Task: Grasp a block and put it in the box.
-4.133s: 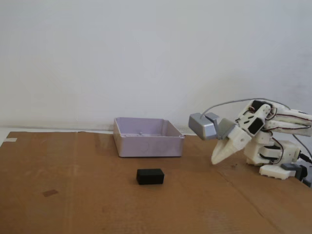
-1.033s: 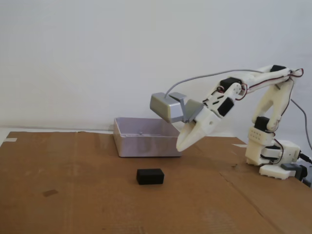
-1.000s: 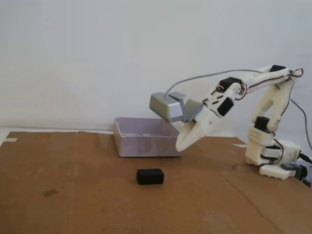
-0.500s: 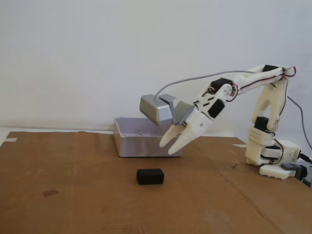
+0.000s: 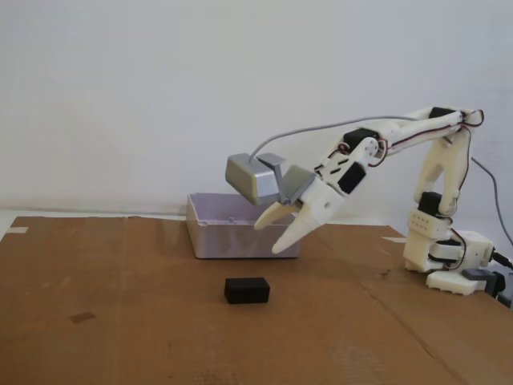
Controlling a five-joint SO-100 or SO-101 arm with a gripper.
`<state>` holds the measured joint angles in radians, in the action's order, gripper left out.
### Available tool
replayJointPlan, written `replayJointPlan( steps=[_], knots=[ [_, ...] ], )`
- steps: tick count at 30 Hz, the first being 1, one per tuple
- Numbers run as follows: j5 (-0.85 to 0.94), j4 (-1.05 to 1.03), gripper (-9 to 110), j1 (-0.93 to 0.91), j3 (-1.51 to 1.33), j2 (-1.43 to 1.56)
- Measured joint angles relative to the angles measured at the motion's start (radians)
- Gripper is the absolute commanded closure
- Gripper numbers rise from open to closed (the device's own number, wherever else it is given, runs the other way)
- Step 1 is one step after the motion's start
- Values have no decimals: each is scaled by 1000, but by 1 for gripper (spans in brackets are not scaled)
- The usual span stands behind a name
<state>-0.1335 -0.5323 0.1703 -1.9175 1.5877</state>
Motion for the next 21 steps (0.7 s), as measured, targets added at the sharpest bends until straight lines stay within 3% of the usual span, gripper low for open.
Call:
replayJointPlan(
  steps=[21],
  knots=[
    [0, 0, 58, 28, 87, -120]
  ],
)
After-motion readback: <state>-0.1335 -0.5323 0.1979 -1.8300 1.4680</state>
